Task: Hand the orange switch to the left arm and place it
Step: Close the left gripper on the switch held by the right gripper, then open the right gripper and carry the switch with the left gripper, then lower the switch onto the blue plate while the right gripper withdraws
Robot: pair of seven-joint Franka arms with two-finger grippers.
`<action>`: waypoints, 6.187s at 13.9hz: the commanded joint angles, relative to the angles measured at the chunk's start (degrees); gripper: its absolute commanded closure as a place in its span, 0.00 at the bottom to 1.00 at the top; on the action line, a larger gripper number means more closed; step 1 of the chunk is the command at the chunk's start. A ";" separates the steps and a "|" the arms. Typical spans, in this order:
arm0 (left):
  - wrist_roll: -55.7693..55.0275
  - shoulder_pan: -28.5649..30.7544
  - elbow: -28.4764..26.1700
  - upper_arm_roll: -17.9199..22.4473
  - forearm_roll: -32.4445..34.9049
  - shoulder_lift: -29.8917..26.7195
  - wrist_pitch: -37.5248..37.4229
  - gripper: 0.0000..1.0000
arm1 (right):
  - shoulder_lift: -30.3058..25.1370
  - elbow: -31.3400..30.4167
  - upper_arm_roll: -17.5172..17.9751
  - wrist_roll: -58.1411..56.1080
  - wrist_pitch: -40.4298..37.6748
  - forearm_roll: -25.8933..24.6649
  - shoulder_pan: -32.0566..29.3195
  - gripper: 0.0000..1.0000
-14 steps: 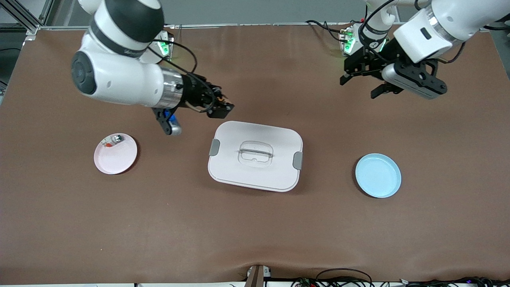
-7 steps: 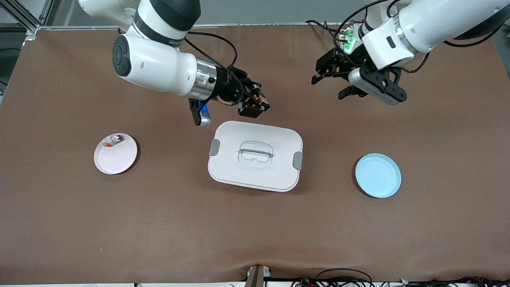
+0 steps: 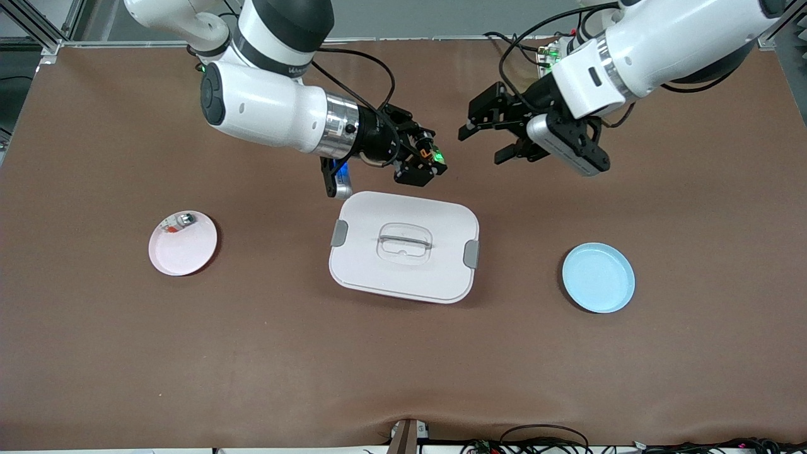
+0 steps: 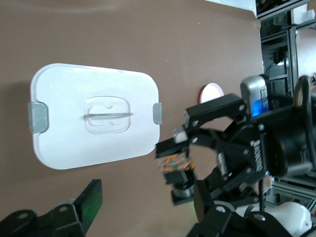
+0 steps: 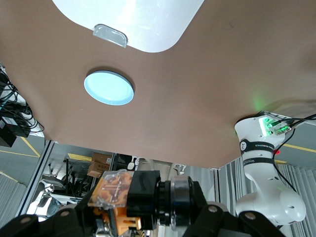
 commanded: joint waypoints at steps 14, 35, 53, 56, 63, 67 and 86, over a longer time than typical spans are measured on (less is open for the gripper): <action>-9.03 -1.25 -5.62 -2.88 -2.09 0.10 9.16 0.25 | 0.75 1.60 -0.54 0.93 0.72 1.39 1.14 0.91; -9.65 -2.92 -6.24 -3.67 -1.47 2.12 10.48 1.00 | 0.67 1.60 -0.54 0.92 0.37 1.39 1.05 0.91; 0.95 6.56 -6.42 -3.05 27.25 6.33 4.16 1.00 | -2.40 1.25 -1.15 -11.52 -14.53 0.42 -7.72 0.00; 11.50 10.25 -7.90 -3.05 32.18 7.39 2.56 1.00 | -4.16 1.08 -1.24 -18.04 -21.42 -3.51 -11.51 0.00; 38.56 17.81 -9.76 -3.05 37.10 13.44 3.26 1.00 | -9.87 -6.64 -1.33 -42.44 -26.96 -28.21 -12.91 0.00; 48.86 18.18 -9.67 -3.14 43.85 17.66 5.63 1.00 | -12.08 -10.79 -1.33 -59.58 -26.70 -36.05 -19.05 0.00; 87.82 26.70 -24.43 -3.05 65.57 26.90 33.14 1.00 | -15.15 -7.89 -1.50 -91.80 -30.29 -50.11 -38.06 0.00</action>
